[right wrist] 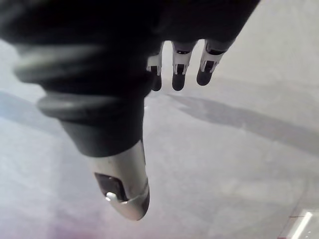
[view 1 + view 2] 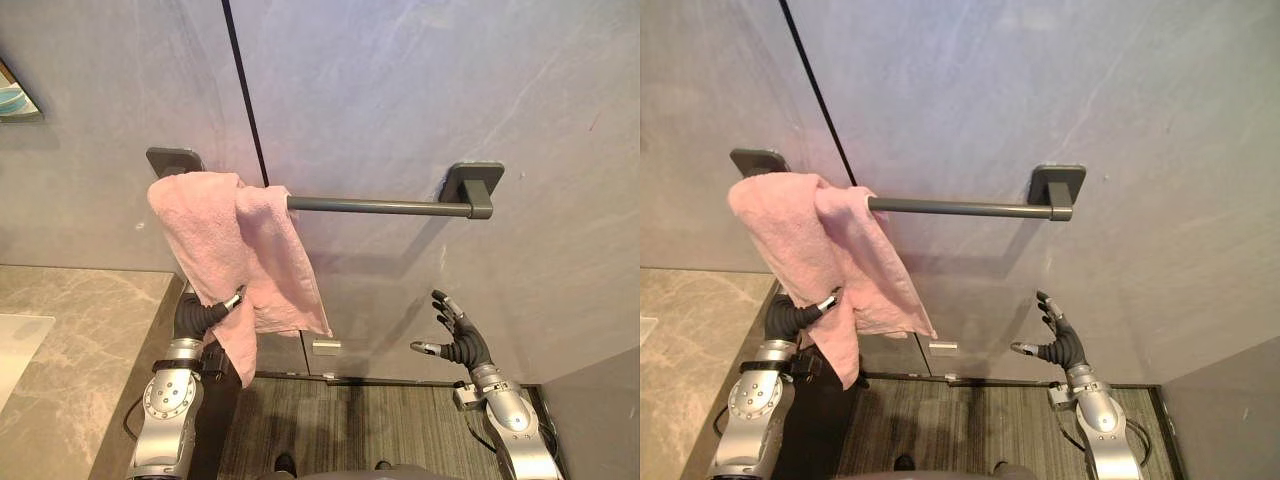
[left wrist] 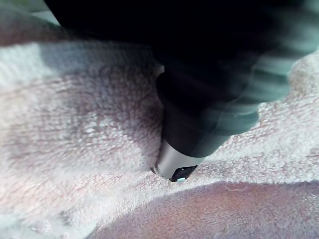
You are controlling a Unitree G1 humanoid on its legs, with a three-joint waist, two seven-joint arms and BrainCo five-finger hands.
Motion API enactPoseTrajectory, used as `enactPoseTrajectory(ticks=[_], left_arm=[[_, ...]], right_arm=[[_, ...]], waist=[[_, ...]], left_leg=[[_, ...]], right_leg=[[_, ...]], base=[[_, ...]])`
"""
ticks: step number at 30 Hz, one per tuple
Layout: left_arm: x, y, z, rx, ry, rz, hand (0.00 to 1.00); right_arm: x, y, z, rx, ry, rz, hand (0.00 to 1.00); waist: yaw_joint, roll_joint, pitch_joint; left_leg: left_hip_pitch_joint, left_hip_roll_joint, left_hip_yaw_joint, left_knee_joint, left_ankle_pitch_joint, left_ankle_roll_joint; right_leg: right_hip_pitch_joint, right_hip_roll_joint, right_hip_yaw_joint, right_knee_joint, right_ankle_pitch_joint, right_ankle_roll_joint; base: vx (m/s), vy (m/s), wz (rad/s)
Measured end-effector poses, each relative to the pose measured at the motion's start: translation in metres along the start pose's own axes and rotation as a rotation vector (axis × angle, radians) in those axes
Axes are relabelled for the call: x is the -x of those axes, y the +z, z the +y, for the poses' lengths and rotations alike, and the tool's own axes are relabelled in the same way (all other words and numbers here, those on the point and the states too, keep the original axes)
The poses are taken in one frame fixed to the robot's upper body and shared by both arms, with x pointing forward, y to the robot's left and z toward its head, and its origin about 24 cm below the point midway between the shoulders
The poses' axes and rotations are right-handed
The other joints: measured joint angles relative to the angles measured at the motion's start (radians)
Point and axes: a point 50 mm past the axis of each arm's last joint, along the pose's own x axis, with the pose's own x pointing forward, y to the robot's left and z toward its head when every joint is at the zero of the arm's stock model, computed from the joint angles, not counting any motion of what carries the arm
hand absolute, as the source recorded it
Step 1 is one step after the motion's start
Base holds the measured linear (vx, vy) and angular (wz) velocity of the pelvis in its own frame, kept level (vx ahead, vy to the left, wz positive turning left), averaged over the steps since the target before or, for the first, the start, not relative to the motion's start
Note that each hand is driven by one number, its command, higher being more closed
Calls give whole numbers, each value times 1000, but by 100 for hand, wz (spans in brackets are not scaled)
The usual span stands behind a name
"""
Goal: Organize washtable
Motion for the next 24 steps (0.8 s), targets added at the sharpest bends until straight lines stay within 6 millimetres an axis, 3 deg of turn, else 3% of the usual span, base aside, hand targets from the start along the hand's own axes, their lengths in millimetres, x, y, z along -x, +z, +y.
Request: enactPoseTrajectory(ticks=[11,18,24], left_arm=[[-1,3,-11,16,-43,-16,100],[-2,3,-13,20,-50,-19,100],[-3,3,-20,37,-69,-21,100]], right_arm=[[-18,46,25,-93,254,-212,0],[-31,63,40,-103,332,-280,0],[-41,71,41,-94,331,-312,0]], waist=[[2,0,0],[5,0,0],[8,1,-1]], left_leg=[[-2,1,13,0,-2,0],[-4,0,10,0,-2,1],[-13,-1,-6,0,0,1]], right_leg=[[-11,1,14,5,0,0],[-12,1,12,5,0,0],[-12,0,-4,5,0,0]], base=[[-5,1,-2],[-2,0,0],[-2,0,8]])
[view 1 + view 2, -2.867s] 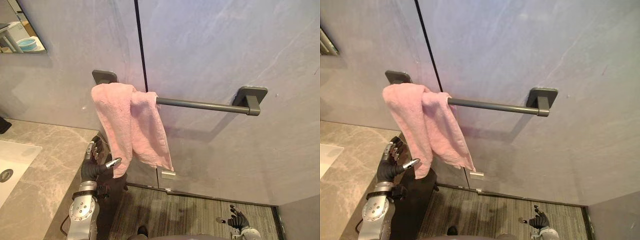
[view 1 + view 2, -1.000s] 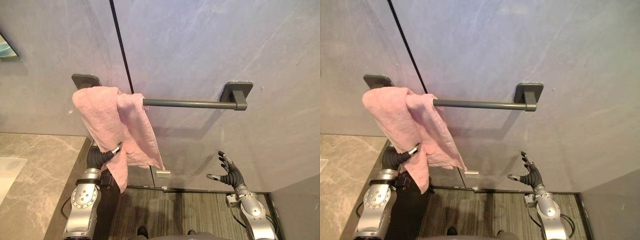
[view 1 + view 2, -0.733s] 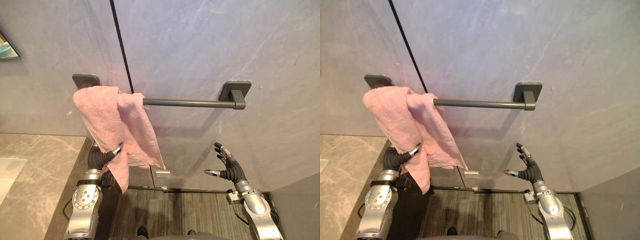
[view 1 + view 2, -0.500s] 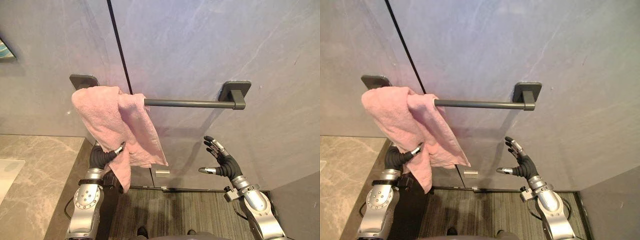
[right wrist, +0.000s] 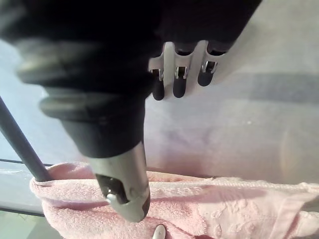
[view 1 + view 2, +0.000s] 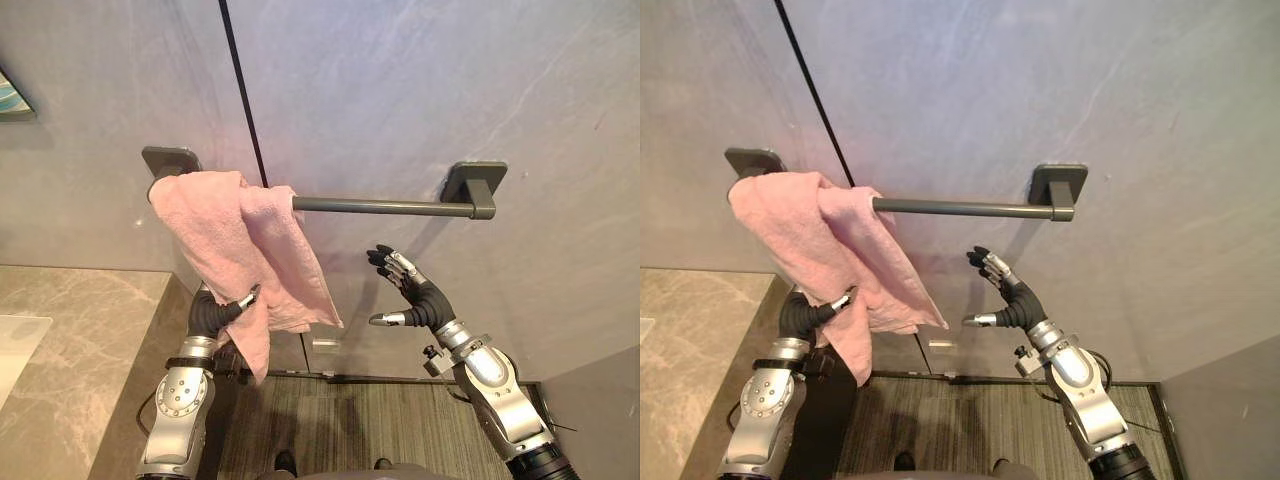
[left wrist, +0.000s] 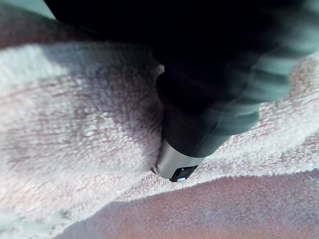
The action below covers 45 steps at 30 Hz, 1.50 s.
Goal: Organize washtable
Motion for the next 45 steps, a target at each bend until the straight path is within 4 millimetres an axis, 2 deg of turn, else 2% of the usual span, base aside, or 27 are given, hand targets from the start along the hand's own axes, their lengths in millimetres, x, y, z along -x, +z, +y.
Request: enactPoseTrajectory(ticks=[8,13,19,24,31,32,39,45], left_arm=[[-6,2,-4,12,-10,-19,100],[-8,-1,-6,29,-12,-6,100],[-8,-2,-9,37,-17,-5,100],[-8,-2,-10,45,-19,-4,100],[-8,-2,-15,66,-18,-6,100],[-8,-2,-15,67,-19,-6,100],[-9,-6,-16,68,-23,11,100],[-10,-5,-16,68,-25,7,100]], right_arm=[[-14,-6,3,-22,20,10,0],[-27,-8,18,-40,82,9,0],[-38,-7,27,-54,106,-1,0],[-43,-4,32,-75,101,-20,0],[-63,7,43,-77,131,-70,0],[-65,9,44,-79,133,-77,100],[-71,6,43,-80,119,-66,100],[-77,14,43,-67,130,-92,100]], waist=[[11,2,-1],[14,9,-7],[19,10,-8],[23,10,-9],[24,10,-10],[24,10,-10],[27,13,-36],[35,14,-37]], left_leg=[[-10,0,-21,0,7,0],[-14,0,-29,0,14,-1],[-20,0,-47,-1,25,-1],[-22,1,-51,-7,31,1],[-26,1,-50,-7,35,1],[-26,1,-50,-7,35,0],[-38,1,-57,-7,41,-2],[-40,13,-62,-7,48,-7]], right_leg=[[0,0,-15,-1,0,0],[1,0,-24,-1,0,0],[5,1,-40,-1,2,-4],[5,1,-43,-1,6,-5],[2,2,-41,-5,13,-5],[2,2,-41,-5,13,-5],[-6,2,-50,-6,14,-6],[-5,14,-52,-11,22,-17]], base=[[-7,0,6],[-18,2,5],[-25,3,8],[-32,10,2],[-6,3,0],[0,0,0],[1,2,3],[-37,-4,0]])
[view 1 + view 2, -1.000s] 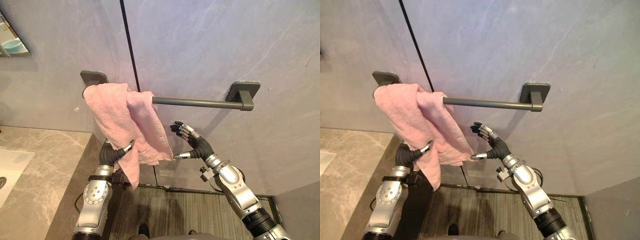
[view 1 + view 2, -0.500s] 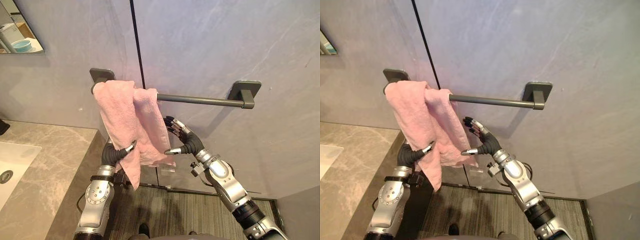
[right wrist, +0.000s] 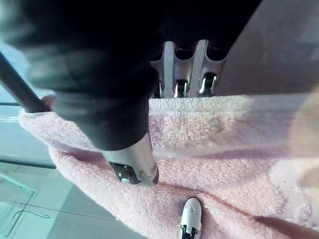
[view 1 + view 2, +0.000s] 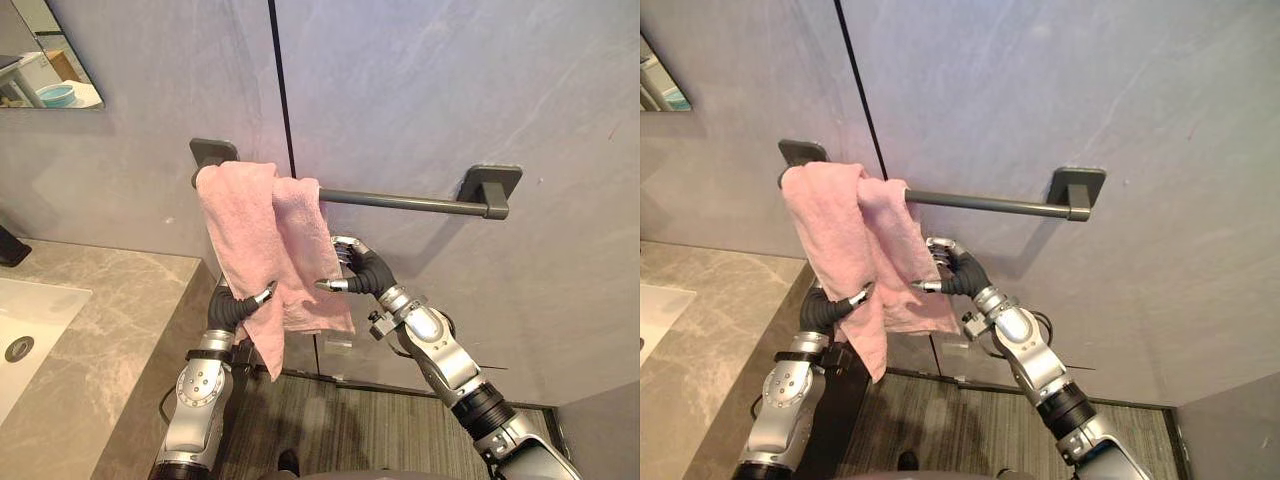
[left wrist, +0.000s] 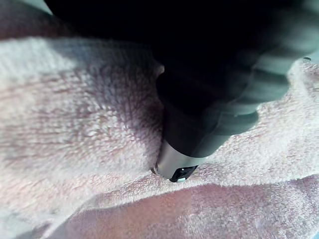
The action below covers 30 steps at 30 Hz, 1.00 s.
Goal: Organize washtable
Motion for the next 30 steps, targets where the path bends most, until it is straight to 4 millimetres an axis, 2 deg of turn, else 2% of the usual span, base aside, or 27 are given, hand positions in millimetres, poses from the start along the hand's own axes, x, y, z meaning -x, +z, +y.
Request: enactPoseTrajectory(ticks=[7,19,24,30], left_arm=[[0,-3,-3,2,-11,14,100],[-1,-5,-4,6,-16,18,100],[-1,-4,1,7,12,13,100],[-2,-1,2,31,26,2,100]], right_arm=[[0,0,-1,3,1,1,100],[-5,1,-8,15,-16,4,100],[-2,4,-25,-5,-97,-16,100],[10,6,-32,-44,-165,-40,100]], waist=[[14,1,-2],[13,1,-2],[13,1,-2],[12,0,-1]], left_leg=[[-10,5,-5,0,4,-1],[-12,3,-7,0,4,-2],[-9,2,-7,0,4,-2],[-9,2,-7,0,4,-2]], right_leg=[[0,6,-3,-14,6,-1],[5,7,-8,-27,13,1],[8,7,-8,-27,13,1],[8,6,-7,-28,13,1]], base=[[-7,-2,1],[3,1,1],[0,0,0],[0,0,0]])
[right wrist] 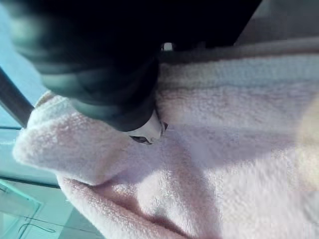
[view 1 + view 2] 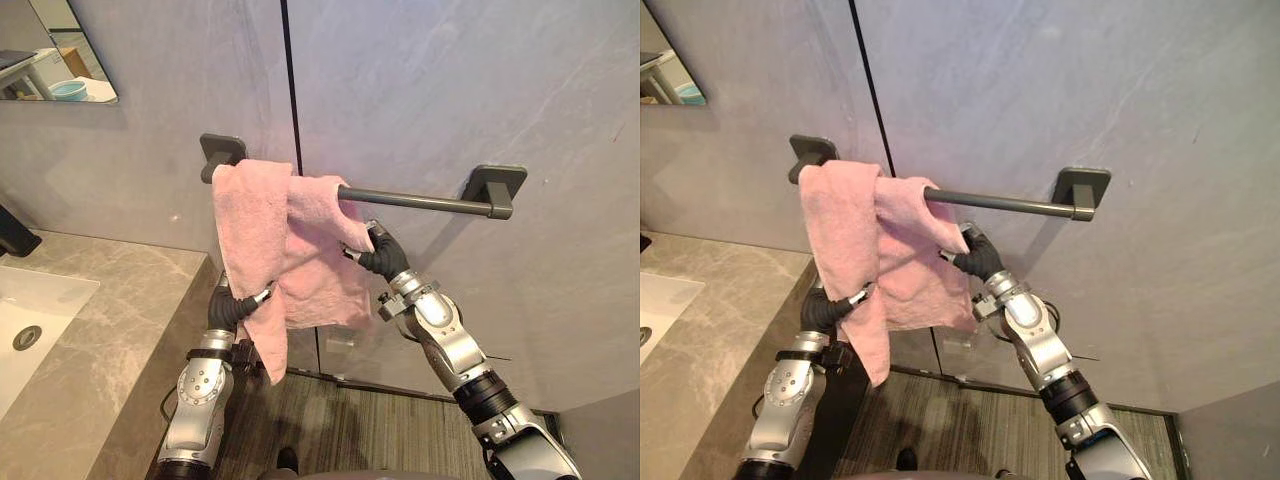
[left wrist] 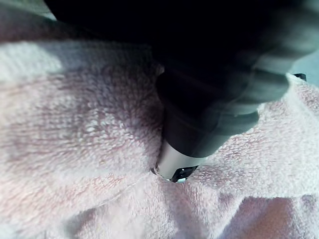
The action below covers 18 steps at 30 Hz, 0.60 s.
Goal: Organize washtable
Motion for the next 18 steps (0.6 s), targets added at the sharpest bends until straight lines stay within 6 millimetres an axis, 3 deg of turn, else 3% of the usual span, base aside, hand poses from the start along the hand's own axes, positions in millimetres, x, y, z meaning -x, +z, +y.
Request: enactPoseTrajectory(ticks=[13,18], left_arm=[[-7,22,-11,52,-15,-110,100],[-10,24,-13,53,-37,-120,100]], right_arm=[[13,17,-13,-48,-91,-93,100],[15,16,-15,-86,-126,-101,100]], waist=[[-6,-7,6],[-22,-14,11]], left_leg=[[6,0,14,0,-1,0],[10,0,21,0,-5,0]], right_leg=[[-1,0,12,0,1,2],[-1,0,20,0,1,3]], base=[[0,0,-3],[1,1,-3]])
